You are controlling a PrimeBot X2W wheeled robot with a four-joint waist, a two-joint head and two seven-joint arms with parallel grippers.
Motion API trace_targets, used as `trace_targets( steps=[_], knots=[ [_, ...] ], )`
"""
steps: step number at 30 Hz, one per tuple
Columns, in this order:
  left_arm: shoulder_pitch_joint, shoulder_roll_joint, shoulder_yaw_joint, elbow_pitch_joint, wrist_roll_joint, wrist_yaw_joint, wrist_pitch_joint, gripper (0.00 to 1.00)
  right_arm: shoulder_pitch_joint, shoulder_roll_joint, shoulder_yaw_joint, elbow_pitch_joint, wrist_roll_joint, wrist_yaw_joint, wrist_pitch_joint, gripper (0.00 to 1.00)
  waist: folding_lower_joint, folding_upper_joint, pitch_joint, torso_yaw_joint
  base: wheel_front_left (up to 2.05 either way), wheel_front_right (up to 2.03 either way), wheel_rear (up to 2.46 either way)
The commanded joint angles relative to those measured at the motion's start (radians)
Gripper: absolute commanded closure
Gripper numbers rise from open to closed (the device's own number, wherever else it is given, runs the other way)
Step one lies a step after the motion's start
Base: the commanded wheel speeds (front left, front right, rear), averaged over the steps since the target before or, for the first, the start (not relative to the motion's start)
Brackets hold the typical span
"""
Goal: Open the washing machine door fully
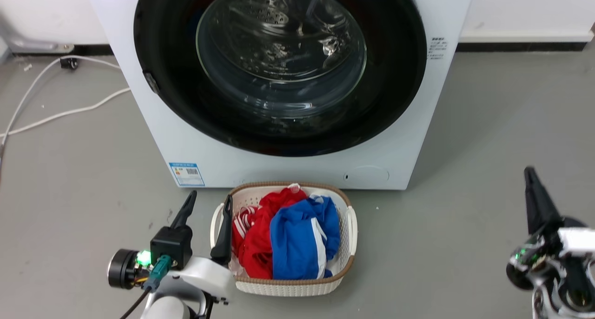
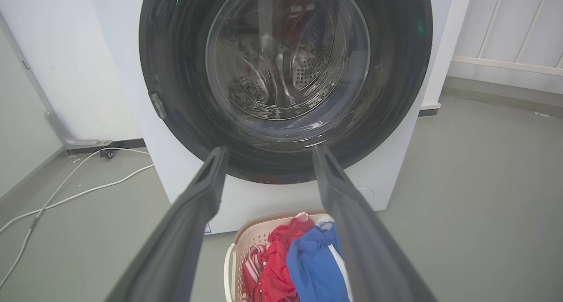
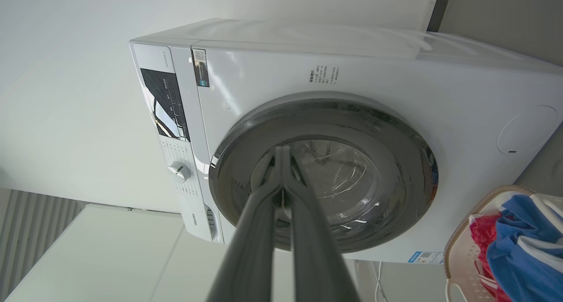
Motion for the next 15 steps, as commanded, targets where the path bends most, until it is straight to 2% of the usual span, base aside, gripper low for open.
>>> trace_targets(
  steps=[1, 10, 15],
  knots=[
    [-0.018, 0.002, -0.002, -0.007, -0.001, 0.005, -0.002, 0.0, -0.038, -0.007, -0.011, 0.019, 0.017, 0.0, 0.009, 1.0, 0.0, 0.0, 0.017, 0.002, 0.0, 0.0, 0.0],
    [-0.077, -0.006, -0.007, -0.053, 0.0, 0.006, -0.002, 0.0, -0.307, -0.104, -0.047, 0.26, 0.075, 0.0, 0.077, 1.0, 0.0, 0.0, 0.136, 0.027, 0.0, 0.0, 0.0],
    [-0.113, -0.013, -0.014, -0.078, 0.006, 0.005, -0.002, 0.0, -0.48, -0.159, -0.034, 0.397, 0.093, 0.0, 0.13, 1.0, 0.0, 0.0, 0.2, 0.046, 0.0, 0.0, 0.0]
  ],
)
